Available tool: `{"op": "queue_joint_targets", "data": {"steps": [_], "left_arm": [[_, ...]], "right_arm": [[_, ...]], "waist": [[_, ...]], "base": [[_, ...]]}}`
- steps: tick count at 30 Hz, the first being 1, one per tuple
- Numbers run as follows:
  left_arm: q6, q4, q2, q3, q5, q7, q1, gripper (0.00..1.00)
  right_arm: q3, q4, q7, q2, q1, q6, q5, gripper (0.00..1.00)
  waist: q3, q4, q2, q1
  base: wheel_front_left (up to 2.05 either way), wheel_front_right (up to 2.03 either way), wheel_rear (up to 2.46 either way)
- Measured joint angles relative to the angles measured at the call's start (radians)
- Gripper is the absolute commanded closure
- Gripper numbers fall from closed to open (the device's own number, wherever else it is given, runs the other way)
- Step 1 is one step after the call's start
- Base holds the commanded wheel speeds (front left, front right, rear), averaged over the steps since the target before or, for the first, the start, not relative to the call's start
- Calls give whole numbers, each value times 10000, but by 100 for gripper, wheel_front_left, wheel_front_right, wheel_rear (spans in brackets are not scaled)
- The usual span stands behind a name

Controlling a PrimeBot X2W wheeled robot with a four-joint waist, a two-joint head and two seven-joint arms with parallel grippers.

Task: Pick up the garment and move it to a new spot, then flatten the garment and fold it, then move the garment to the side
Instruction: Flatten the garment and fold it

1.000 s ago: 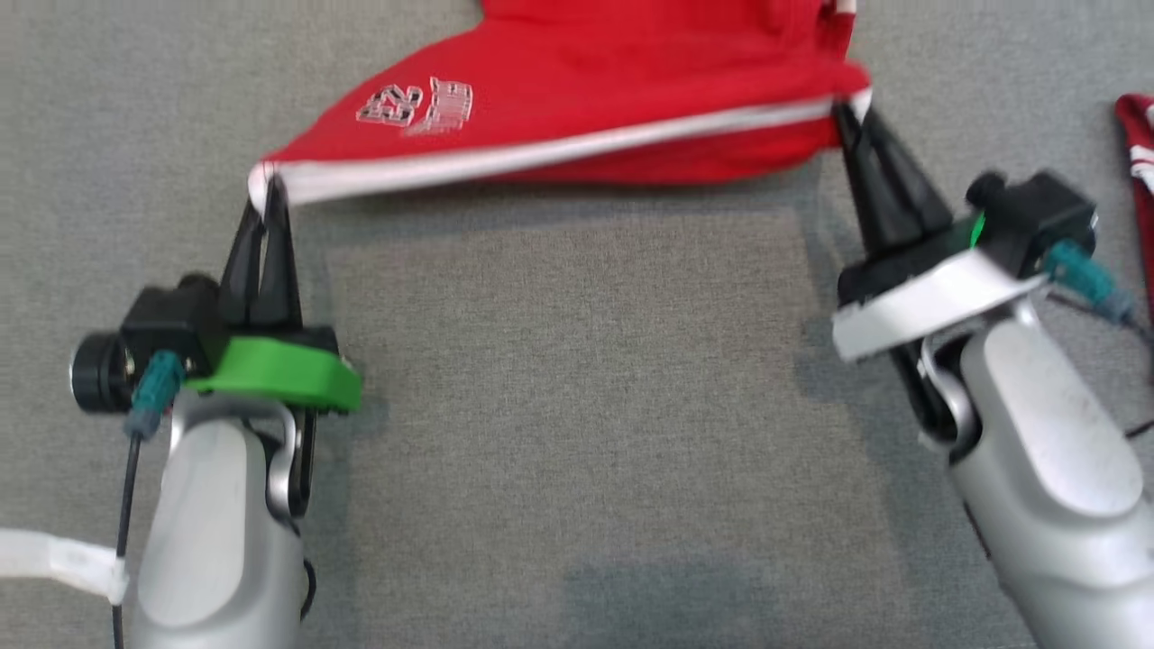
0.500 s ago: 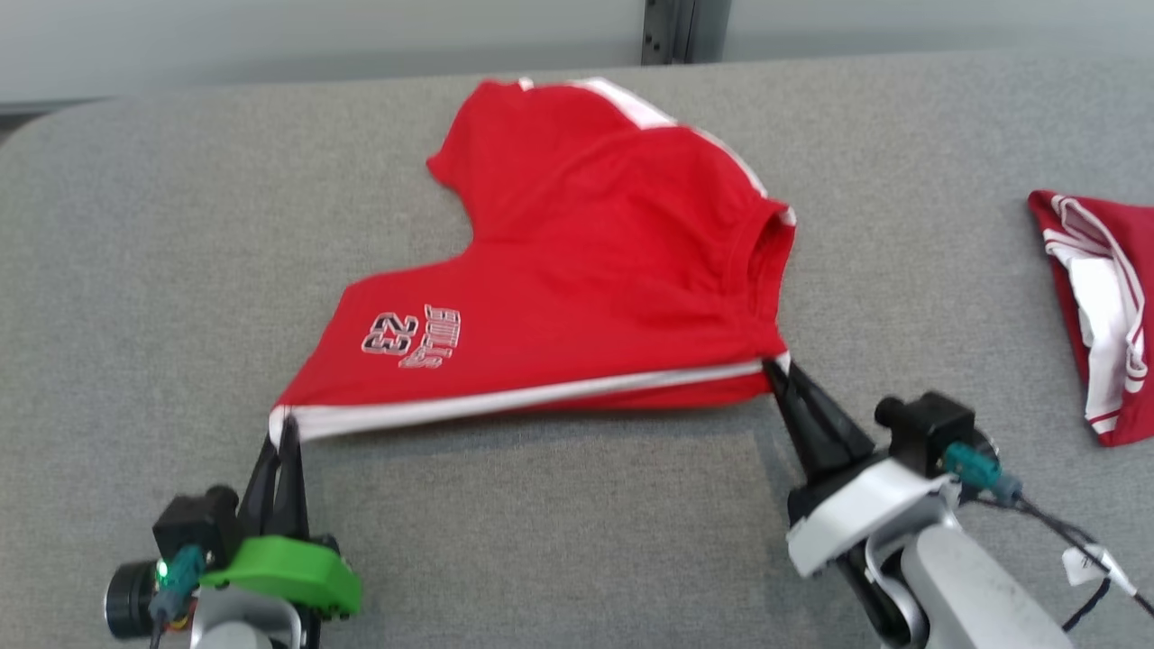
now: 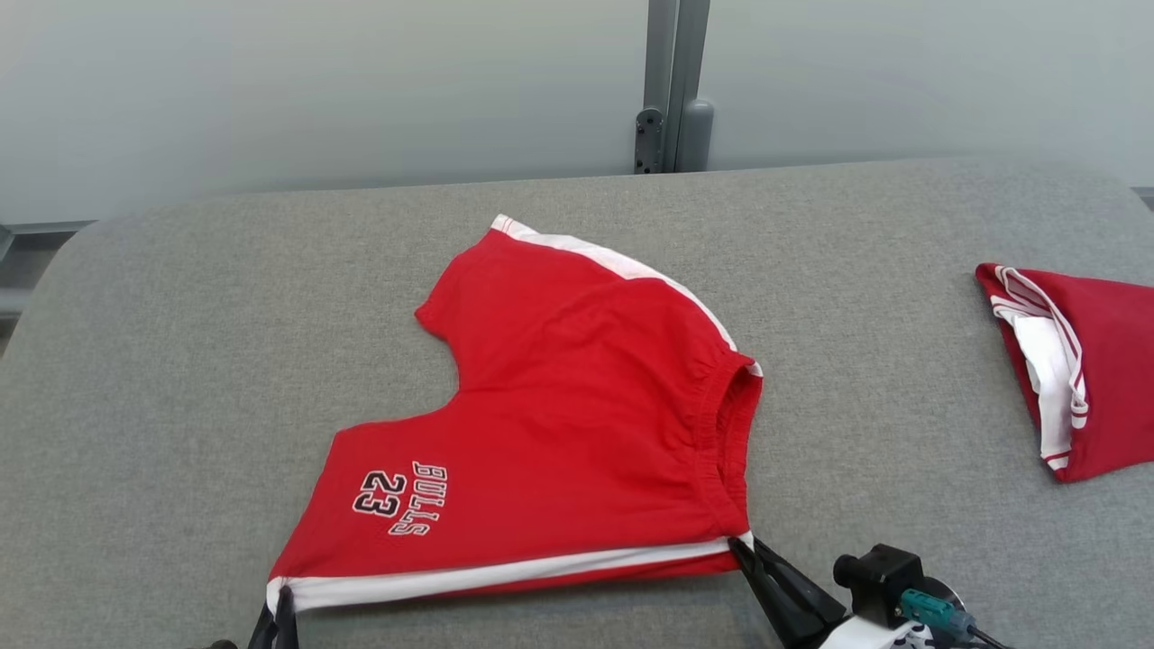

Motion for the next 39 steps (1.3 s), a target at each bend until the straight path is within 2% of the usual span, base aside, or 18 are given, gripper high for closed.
{"op": "queue_joint_targets", "data": {"steps": [7,17,24,25,27,34,39], "left_arm": [[-38,-221,2,15,61,0,-61,100],[-209,-562,8,-487,525,0,-2678,100],[-318,4,17,-637,1060,0,-4816,100],[-359,642,232,-616,1354,0,-6003,100],[-359,909,357,-608,1440,0,-6499,100],[-343,1628,711,-767,1818,0,-8056,100],[-157,2326,938,-871,2015,0,-8965,100]], "right_arm": [[107,-96,0,-132,137,0,173,100],[-489,-178,0,324,-1266,-2,157,100],[-1252,100,0,825,-2360,-2,-17,100],[-1793,117,0,1329,-2871,-4,-100,100],[-1933,115,0,1475,-3062,-4,-127,100],[-2266,-6,0,1804,-3707,-4,-109,100],[-2301,-198,0,1858,-4149,-4,69,100]], "waist": [[179,42,0,0],[1107,-110,0,0],[2073,-404,0,0],[2742,-707,0,0],[3010,-866,0,0],[3819,-1428,0,1],[4351,-1783,0,1]], "base": [[0,0,0],[0,0,0],[0,0,0],[0,0,0],[0,0,0],[0,0,0],[0,0,0]]}}
